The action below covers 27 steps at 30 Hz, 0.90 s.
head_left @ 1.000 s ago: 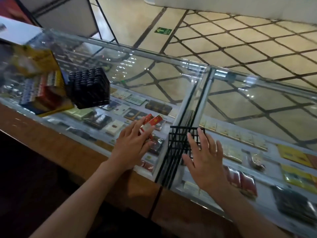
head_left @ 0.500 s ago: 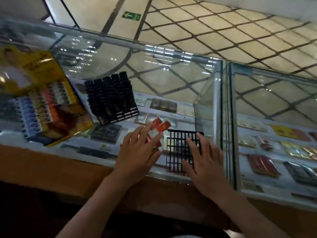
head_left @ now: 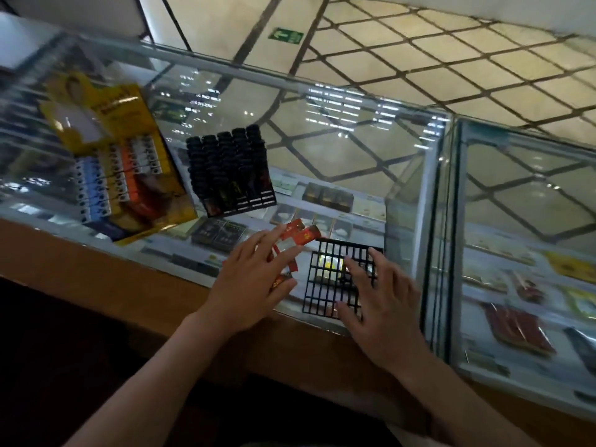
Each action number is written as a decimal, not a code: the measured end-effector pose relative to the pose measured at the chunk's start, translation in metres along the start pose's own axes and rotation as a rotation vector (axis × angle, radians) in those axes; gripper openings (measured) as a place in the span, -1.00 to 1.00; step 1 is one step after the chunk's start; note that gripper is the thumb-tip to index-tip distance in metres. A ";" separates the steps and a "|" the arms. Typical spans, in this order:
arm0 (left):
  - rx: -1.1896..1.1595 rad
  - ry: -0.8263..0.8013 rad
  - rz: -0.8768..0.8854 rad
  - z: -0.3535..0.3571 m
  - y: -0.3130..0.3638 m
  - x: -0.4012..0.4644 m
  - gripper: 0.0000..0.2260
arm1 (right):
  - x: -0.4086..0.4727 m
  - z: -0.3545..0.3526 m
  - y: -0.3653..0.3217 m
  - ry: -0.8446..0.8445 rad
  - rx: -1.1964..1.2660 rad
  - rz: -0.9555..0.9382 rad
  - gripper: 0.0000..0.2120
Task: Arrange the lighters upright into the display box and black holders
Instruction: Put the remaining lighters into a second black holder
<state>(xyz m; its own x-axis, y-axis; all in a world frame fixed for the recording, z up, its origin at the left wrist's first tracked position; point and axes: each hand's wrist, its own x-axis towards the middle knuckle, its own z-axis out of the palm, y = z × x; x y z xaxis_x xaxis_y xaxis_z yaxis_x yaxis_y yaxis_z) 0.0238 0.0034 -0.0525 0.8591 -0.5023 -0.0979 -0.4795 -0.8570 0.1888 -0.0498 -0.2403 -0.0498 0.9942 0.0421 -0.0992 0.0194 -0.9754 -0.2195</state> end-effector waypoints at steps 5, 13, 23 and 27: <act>0.026 0.009 0.031 0.000 -0.005 0.002 -0.48 | -0.001 0.002 0.008 0.009 -0.020 -0.025 -0.35; -0.039 0.072 0.087 0.006 -0.019 0.016 -0.46 | -0.015 0.012 -0.018 0.116 -0.042 0.262 -0.38; -0.020 0.167 0.161 0.009 -0.020 0.012 -0.48 | -0.044 -0.011 -0.028 0.016 0.061 0.215 -0.46; -0.023 0.169 0.122 0.012 -0.019 0.010 -0.53 | -0.040 -0.009 -0.032 -0.013 -0.054 0.243 -0.46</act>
<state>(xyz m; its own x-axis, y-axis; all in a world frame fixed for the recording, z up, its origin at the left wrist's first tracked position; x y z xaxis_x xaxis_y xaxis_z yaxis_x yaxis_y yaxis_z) 0.0391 0.0130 -0.0689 0.8138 -0.5740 0.0916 -0.5791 -0.7874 0.2113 -0.0896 -0.2130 -0.0299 0.9688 -0.1929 -0.1555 -0.2143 -0.9674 -0.1352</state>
